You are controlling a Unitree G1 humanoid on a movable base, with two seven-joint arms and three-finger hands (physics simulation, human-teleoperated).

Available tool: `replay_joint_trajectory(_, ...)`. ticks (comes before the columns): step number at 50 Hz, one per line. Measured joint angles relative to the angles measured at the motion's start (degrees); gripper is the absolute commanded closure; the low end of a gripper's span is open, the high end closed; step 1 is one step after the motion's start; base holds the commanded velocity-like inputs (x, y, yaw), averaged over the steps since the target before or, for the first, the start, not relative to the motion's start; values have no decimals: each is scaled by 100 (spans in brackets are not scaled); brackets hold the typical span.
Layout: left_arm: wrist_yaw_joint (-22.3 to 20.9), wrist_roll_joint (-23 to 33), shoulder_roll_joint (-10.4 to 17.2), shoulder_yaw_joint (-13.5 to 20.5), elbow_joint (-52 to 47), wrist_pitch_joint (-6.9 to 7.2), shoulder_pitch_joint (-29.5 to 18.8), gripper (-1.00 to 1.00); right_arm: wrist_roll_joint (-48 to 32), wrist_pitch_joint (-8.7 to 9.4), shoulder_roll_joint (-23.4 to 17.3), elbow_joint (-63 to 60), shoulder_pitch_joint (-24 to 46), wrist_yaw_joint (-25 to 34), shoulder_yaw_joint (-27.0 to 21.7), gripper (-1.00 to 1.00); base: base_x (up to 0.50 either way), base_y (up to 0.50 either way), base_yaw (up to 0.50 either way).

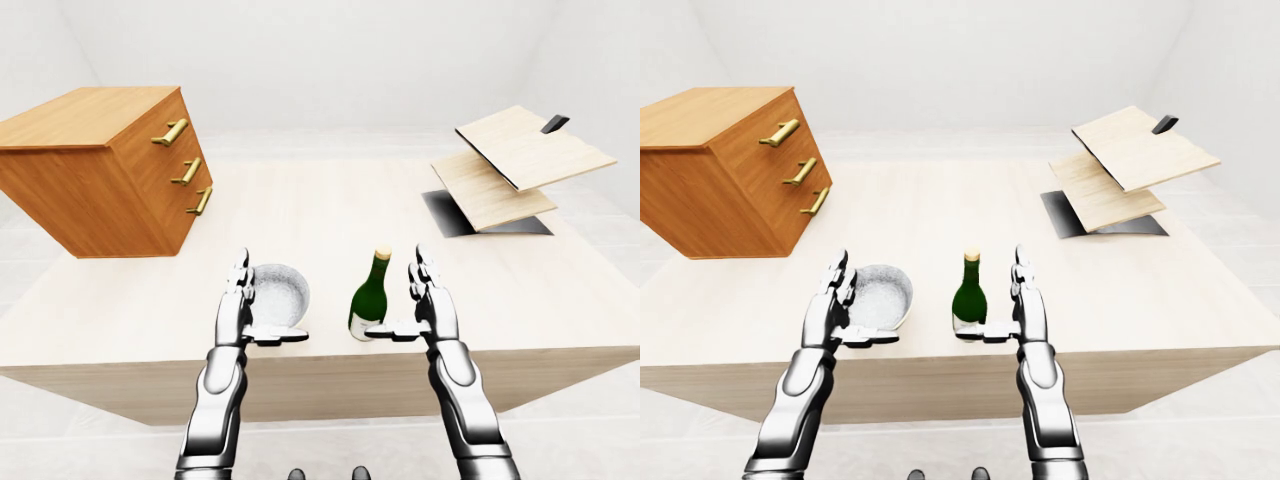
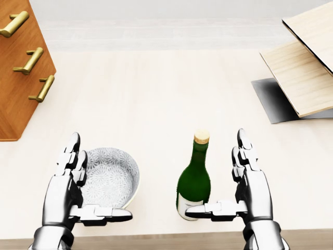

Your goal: Put the wine bottle on the wine rack.

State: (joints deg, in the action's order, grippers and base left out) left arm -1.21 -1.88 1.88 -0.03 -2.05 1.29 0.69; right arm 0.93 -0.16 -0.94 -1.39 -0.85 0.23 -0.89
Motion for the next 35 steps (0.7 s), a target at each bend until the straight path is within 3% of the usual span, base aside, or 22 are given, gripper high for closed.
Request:
replay_joint_trajectory(8,-82,-91,27,224,-59,81,-62,-100,-70,191,-36,-69,143,-5,-17,-100,0,0,0)
replay_joint_trajectory(16,-133,-171,35,365,-236,223,-87,-100,-134,516,-33,-314,272,-16,-38,-100,0,0,0)
replay_joint_trajectory(22,-161,-222,29,415,-460,371,-83,-100,-150,516,-30,-596,301,-30,-66,-100,0,0,0)
replay_joint_trajectory(35,-160,-274,39,525,-1200,371,17,-100,-102,516,-55,-1352,184,32,-176,-100,0,-3,0)
